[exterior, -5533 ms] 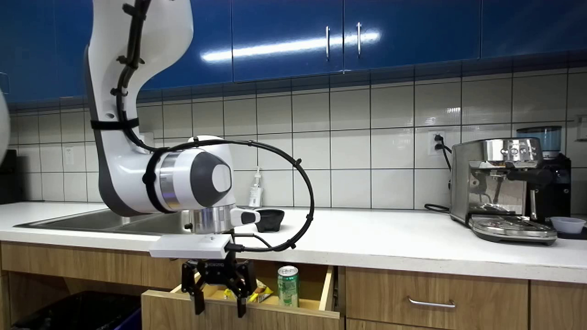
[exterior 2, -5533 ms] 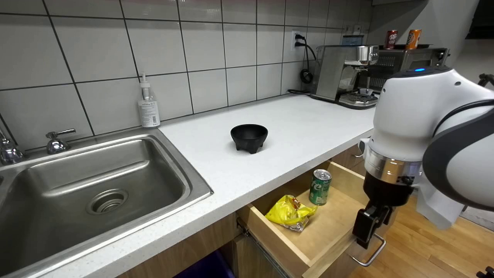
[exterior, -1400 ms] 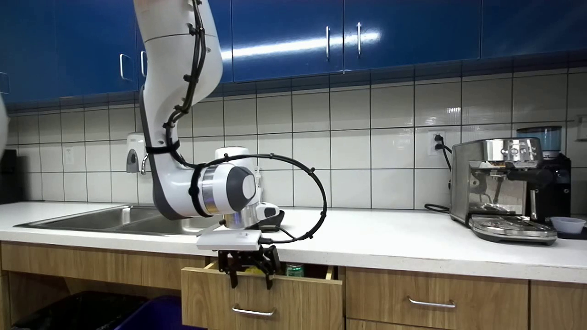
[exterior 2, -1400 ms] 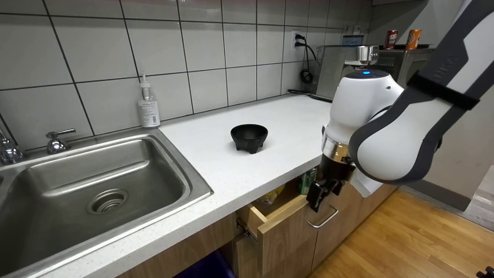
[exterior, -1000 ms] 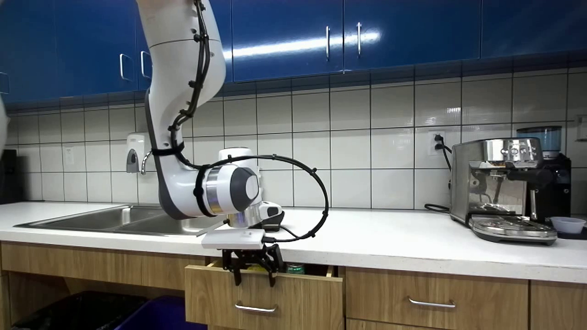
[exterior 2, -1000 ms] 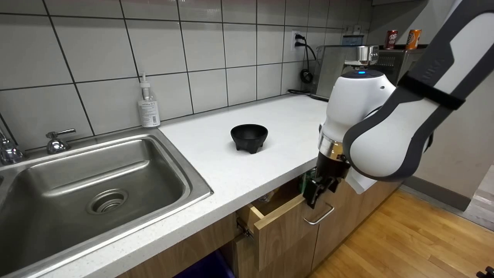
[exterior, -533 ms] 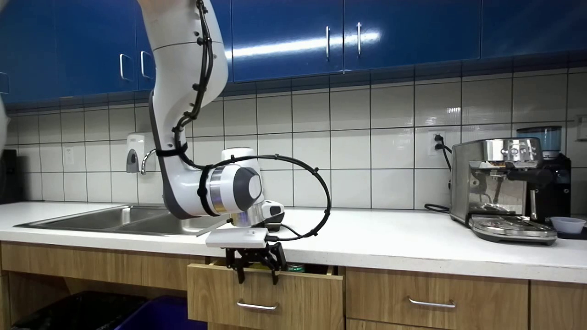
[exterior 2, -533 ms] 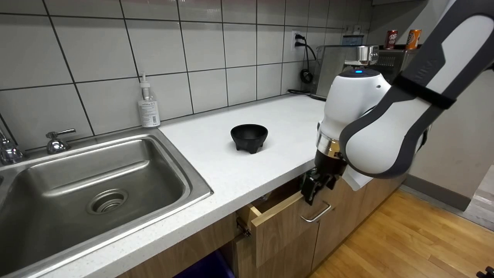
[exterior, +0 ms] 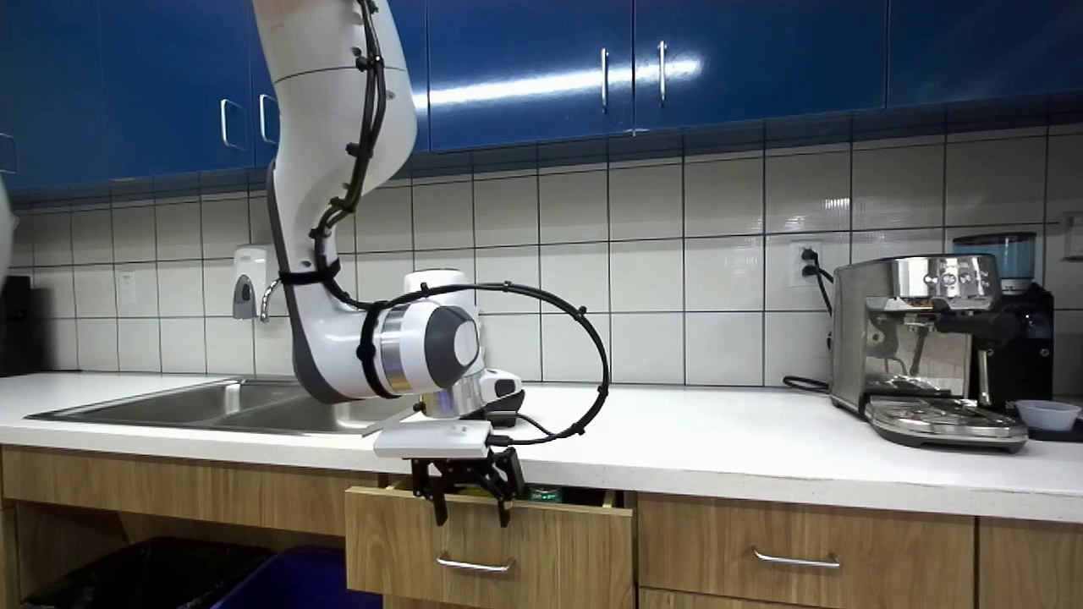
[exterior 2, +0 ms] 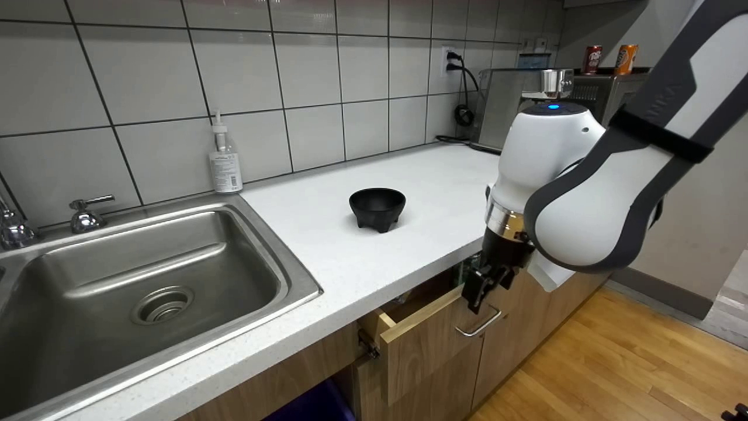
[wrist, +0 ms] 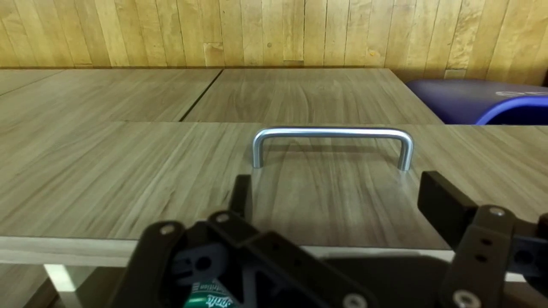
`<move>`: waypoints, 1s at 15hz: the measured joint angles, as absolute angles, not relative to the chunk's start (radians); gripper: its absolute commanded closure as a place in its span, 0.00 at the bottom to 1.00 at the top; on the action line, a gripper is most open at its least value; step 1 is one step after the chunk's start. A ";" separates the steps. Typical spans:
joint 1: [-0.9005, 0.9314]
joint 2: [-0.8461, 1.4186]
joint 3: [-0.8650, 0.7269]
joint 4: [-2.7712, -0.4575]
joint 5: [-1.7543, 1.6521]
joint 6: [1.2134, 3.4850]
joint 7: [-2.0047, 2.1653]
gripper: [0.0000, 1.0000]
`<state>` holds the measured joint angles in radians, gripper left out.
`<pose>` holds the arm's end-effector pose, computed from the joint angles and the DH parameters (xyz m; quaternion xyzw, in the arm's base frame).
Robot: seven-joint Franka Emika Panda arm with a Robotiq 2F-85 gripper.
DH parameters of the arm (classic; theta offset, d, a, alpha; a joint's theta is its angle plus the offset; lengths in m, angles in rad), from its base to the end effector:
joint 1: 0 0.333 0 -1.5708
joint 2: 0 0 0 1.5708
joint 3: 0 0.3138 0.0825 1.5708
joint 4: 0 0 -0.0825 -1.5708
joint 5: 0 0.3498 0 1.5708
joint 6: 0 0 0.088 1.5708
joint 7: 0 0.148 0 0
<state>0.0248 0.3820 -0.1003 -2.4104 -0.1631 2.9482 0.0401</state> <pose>0.4992 -0.0312 0.1608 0.9959 0.0260 0.0764 0.0415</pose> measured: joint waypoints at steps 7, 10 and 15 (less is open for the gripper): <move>0.024 0.229 -0.086 -2.544 -0.163 2.953 0.011 0.00; 0.024 0.146 -0.087 -2.590 -0.163 2.949 0.009 0.00; 0.024 0.024 -0.083 -2.625 -0.130 2.906 0.004 0.00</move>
